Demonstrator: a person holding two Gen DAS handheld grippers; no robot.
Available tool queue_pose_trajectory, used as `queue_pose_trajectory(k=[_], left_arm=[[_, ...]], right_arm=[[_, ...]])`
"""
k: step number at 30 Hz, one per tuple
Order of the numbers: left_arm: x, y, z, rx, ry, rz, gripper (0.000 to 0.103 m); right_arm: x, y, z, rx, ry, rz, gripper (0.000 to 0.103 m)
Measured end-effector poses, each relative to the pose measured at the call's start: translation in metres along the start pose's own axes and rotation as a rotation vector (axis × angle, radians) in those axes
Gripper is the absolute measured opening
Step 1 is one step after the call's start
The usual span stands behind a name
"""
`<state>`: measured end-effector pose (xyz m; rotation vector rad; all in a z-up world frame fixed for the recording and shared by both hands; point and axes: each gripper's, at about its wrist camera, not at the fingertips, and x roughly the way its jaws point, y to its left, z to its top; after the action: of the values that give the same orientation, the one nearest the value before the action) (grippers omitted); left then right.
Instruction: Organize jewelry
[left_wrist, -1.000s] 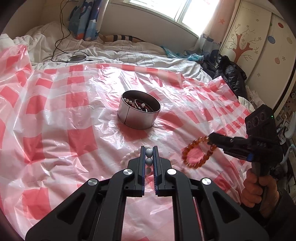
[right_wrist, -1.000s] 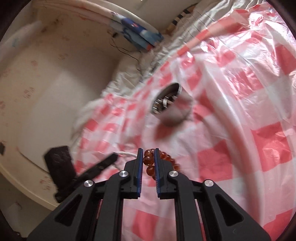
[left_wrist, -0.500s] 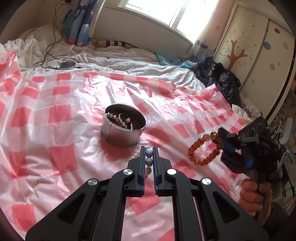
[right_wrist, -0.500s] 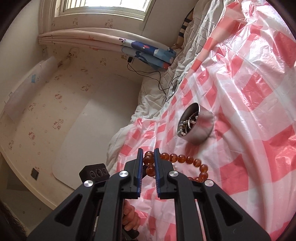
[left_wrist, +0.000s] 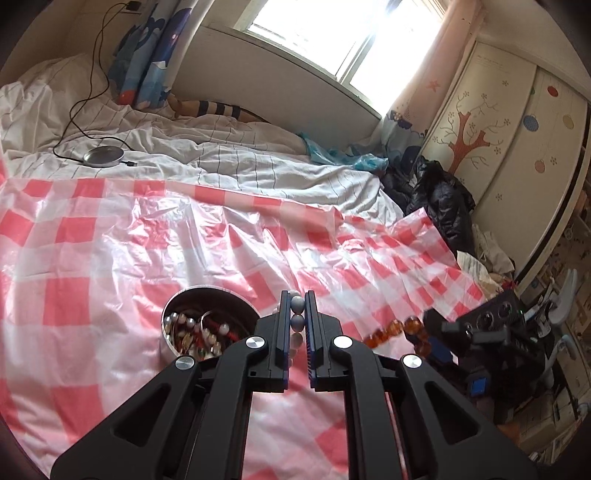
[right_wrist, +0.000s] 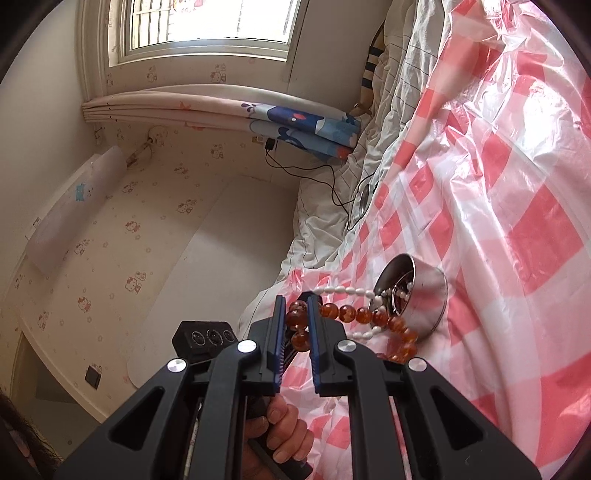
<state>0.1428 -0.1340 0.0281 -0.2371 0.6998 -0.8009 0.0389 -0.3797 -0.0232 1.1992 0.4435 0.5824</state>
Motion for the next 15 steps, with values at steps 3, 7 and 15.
queue_pose_trajectory(k=[3, 7, 15], left_arm=[[0.027, 0.012, 0.008, -0.010, 0.020, 0.068, 0.007], [0.050, 0.037, 0.002, -0.022, 0.110, 0.254, 0.007], [0.004, 0.060, 0.013, -0.124, 0.052, 0.287, 0.040]], right_arm=[[0.001, -0.005, 0.005, 0.007, 0.001, -0.001, 0.013], [0.006, -0.007, 0.011, 0.005, 0.010, 0.003, 0.013], [0.043, -0.012, 0.019, 0.018, 0.052, 0.028, 0.013]])
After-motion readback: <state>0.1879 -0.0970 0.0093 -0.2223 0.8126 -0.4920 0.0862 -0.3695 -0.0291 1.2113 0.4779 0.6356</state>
